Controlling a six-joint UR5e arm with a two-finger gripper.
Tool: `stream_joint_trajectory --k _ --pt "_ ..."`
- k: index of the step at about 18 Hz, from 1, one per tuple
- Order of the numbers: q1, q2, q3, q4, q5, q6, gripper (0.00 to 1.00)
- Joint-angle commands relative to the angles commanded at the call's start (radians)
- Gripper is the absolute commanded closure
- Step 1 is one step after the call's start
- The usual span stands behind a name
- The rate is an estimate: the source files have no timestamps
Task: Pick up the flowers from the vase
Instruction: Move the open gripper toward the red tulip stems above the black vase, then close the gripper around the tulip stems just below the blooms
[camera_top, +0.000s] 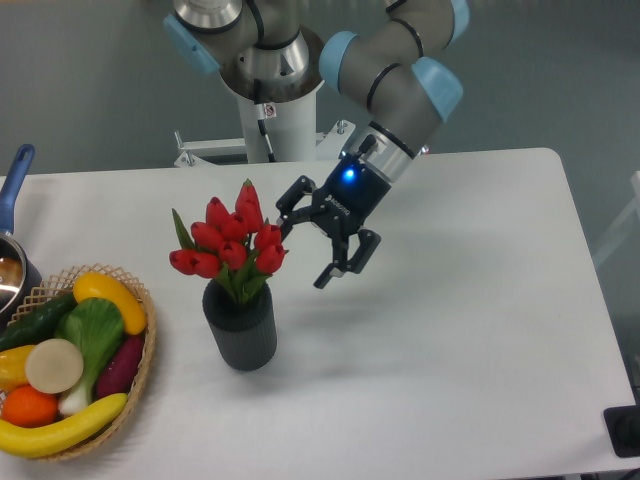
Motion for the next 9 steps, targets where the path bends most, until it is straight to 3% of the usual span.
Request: stream_joint_trajectory --k 9 --pt "-0.031 -0.018 -0.037 0.003 -0.08 0.0 0.0"
